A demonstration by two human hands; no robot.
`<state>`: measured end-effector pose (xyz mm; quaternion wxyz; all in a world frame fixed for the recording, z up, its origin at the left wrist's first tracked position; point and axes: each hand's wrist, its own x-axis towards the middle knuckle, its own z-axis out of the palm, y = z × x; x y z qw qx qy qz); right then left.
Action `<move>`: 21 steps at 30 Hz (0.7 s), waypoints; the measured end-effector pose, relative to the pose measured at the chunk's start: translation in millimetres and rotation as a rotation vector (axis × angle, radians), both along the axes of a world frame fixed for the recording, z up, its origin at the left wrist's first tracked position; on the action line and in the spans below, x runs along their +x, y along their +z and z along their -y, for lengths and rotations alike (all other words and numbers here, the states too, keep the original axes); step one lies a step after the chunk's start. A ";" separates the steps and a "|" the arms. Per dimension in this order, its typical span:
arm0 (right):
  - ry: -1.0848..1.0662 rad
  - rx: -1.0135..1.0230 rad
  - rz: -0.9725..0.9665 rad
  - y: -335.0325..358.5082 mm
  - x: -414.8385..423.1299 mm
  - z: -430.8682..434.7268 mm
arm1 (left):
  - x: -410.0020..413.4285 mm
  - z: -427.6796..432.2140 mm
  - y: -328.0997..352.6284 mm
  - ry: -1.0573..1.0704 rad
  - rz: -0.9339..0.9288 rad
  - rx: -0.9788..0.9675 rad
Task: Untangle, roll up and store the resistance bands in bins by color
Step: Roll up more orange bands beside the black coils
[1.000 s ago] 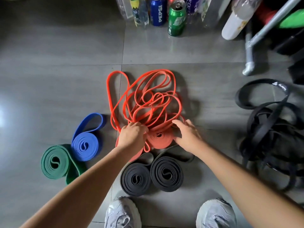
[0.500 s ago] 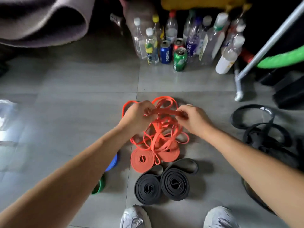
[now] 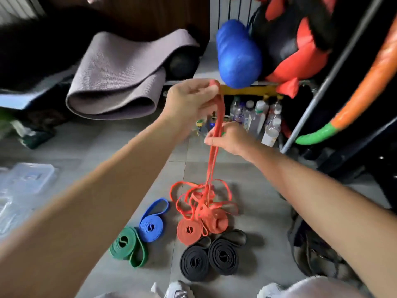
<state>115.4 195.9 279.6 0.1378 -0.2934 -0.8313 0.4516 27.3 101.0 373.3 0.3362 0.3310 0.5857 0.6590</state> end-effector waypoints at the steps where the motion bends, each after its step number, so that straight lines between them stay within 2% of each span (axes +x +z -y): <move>1: 0.008 0.004 0.074 -0.4 3.2 4.4 | -0.5 8.1 11.1 0.033 0.067 0.056; 3: 0.004 0.001 0.187 -0.1 12.9 10.7 | -4.2 26.2 29.0 0.093 0.140 0.121; 5: -0.051 0.028 0.166 11.5 17.1 13.1 | -8.3 45.2 37.8 0.117 0.129 0.119; 9: -0.237 0.048 -0.176 74.1 17.4 13.9 | -9.8 76.3 43.6 0.246 0.109 0.028; 12: -0.253 -0.073 -0.464 126.4 22.4 20.7 | 0.9 95.7 38.8 0.276 0.040 -0.053; 14: -0.214 -0.104 -0.559 145.1 29.5 31.0 | 8.4 104.5 32.4 0.295 0.050 -0.064; 19: -0.152 -0.033 -0.296 126.7 49.9 45.6 | 25.2 113.3 10.1 0.315 0.059 -0.082; 21: -0.191 0.045 -0.319 133.8 53.3 43.4 | 29.6 117.0 -1.5 0.333 0.067 -0.110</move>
